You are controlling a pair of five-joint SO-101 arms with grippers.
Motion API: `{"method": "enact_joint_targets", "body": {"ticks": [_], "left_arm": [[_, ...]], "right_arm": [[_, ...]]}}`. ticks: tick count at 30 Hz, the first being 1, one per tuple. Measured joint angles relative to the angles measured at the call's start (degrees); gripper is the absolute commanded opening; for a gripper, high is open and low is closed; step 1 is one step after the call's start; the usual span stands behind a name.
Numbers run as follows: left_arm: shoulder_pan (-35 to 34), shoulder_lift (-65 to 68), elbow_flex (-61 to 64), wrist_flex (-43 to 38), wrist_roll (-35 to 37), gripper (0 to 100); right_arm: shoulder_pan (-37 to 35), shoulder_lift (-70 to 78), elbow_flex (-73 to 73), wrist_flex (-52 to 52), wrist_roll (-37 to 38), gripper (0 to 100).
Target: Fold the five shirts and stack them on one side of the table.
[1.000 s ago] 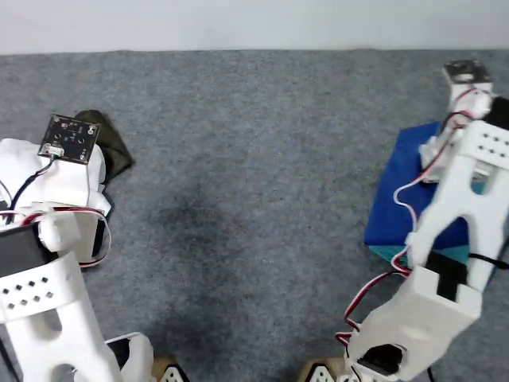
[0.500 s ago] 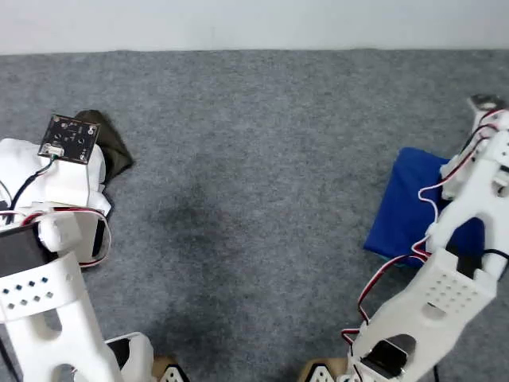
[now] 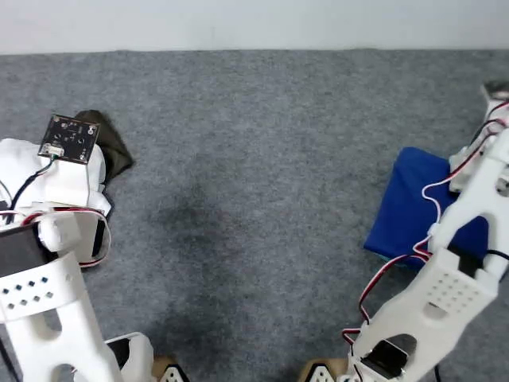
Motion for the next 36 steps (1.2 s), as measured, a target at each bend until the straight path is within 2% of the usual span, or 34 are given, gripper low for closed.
{"method": "enact_joint_targets", "body": {"ticks": [6, 13, 15, 18, 22, 26, 30, 36], "left_arm": [[0.0, 0.0, 0.0, 0.0, 0.0, 0], [-0.18, 0.0, 0.0, 0.0, 0.0, 1], [-2.02, 0.0, 0.0, 0.0, 0.0, 2], [-7.3, 0.0, 0.18, 0.0, -0.88, 9], [-14.77, 0.0, 2.99, -1.32, -7.03, 18], [-20.31, 0.0, 8.53, -5.98, -14.07, 20], [-21.8, 0.0, 16.88, -13.8, -20.66, 20], [-21.98, 4.04, 26.46, -25.49, -23.21, 19]], "right_arm": [[0.35, 4.04, 0.0, 0.35, 0.0, 0.9], [-2.2, -6.95, 3.6, 0.35, 0.0, 0.9], [-3.87, -11.25, 8.53, 0.35, 0.0, 0.9], [-5.98, -18.55, 18.02, 0.35, 0.0, 0.9], [-7.47, -29.01, 31.3, 0.35, 0.0, 0.9], [-9.41, -38.15, 43.43, 0.35, 0.0, 0.9], [-10.37, -44.48, 51.16, 0.35, 0.0, 0.9], [-10.37, -47.82, 55.82, 0.35, 0.0, 0.9]]}}
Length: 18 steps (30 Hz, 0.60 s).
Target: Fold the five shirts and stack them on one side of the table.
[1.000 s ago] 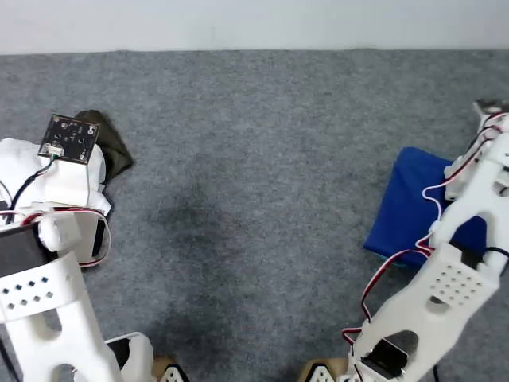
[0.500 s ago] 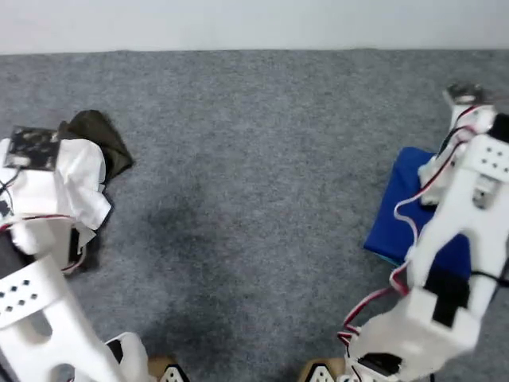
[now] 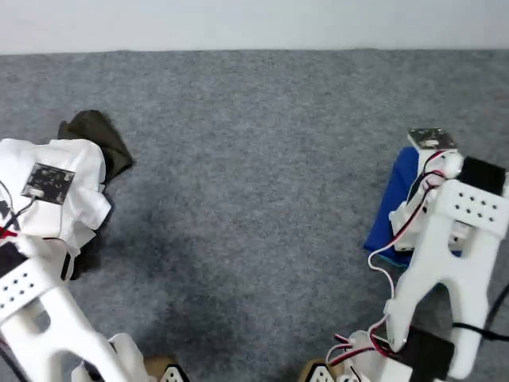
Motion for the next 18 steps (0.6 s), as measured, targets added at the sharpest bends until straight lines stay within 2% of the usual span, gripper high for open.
{"method": "enact_joint_targets", "body": {"ticks": [3, 6, 11, 18], "left_arm": [[-0.97, 6.15, 0.0, -3.96, -0.09, 12], [-1.41, 12.57, -1.67, -5.98, 0.0, 0], [-1.49, 16.18, -6.15, -5.98, -0.09, 0], [-0.09, 10.9, -13.27, 1.05, 0.0, 0]], "right_arm": [[0.0, -0.18, 0.09, 0.0, 0.0, 0.9], [0.0, -0.18, 0.18, 0.0, 0.0, 0.9], [0.0, -0.18, 0.26, 0.0, 0.0, 0.9], [0.0, -0.18, 0.26, 0.0, 0.0, 0.9]]}}
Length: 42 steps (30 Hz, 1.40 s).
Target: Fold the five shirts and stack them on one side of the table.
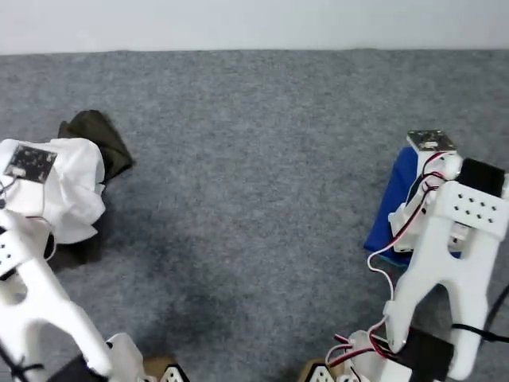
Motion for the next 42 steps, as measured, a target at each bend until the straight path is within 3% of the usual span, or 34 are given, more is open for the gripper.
{"method": "enact_joint_targets", "body": {"ticks": [3, 12, 17, 24, 30, 37, 42], "left_arm": [[2.73, -5.27, -2.9, 2.64, 1.23, 0], [15.03, -13.27, -17.14, 3.34, 21.63, 0], [23.21, -12.84, -26.55, 1.67, 28.48, 0], [30.51, -7.74, -39.47, -7.3, 29.8, 0], [43.16, -1.41, -49.23, -7.38, 29.8, 0], [61.63, 8.88, -50.55, -7.03, 27.6, 0], [67.78, 16.26, -50.55, -5.89, 27.16, 0]], "right_arm": [[0.0, 0.0, 0.0, 0.0, 0.0, 0.9], [0.0, 0.0, 0.0, 0.0, 0.0, 0.9], [0.0, 0.0, 0.0, 0.0, 0.0, 0.9], [0.0, 0.0, 0.0, 0.0, 0.0, 0.9], [0.0, 0.0, 0.0, 0.0, 0.0, 0.9], [0.0, 0.0, 0.0, 0.0, 0.0, 0.9], [0.0, 0.0, 0.0, 0.0, 0.0, 0.9]]}}
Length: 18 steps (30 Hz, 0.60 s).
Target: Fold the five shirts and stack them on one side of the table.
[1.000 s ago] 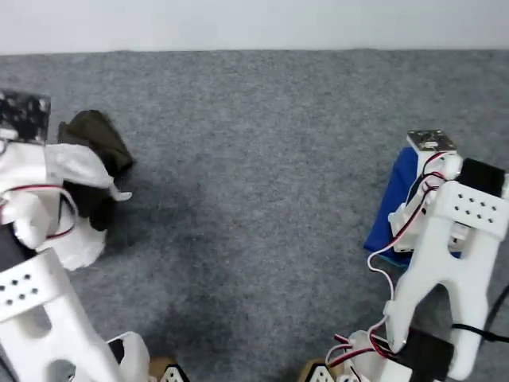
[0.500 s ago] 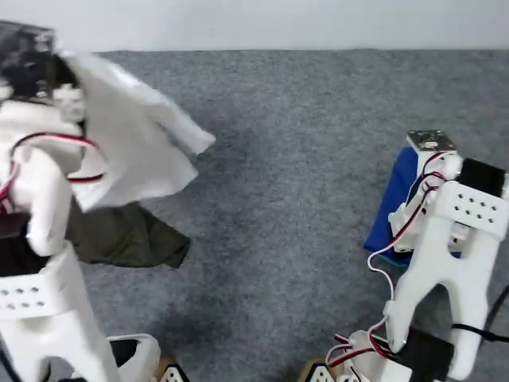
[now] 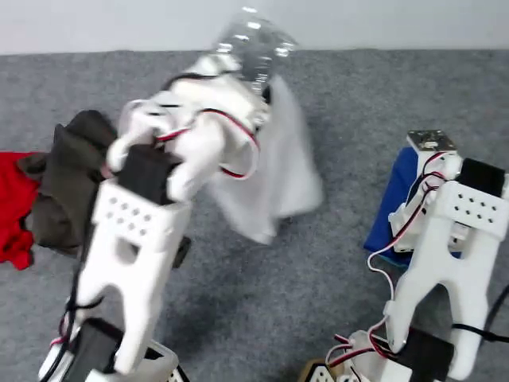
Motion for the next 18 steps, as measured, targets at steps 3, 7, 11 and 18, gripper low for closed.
{"method": "enact_joint_targets", "body": {"ticks": [3, 7, 11, 18], "left_arm": [[0.88, 4.66, 0.0, 4.04, -0.09, 0], [1.32, 12.13, 0.0, 11.78, -0.09, 1], [0.97, 18.2, 0.0, 18.99, -0.18, 11], [-3.69, 18.46, -0.53, 25.32, 0.53, 15]], "right_arm": [[0.0, 0.0, 0.0, 0.0, 0.0, 0.9], [0.0, 0.0, 0.0, 0.0, 0.0, 0.9], [-0.7, 0.0, 0.0, 0.0, 0.0, 0.9], [-10.55, 0.0, 0.0, 0.0, 0.0, 0.9]]}}
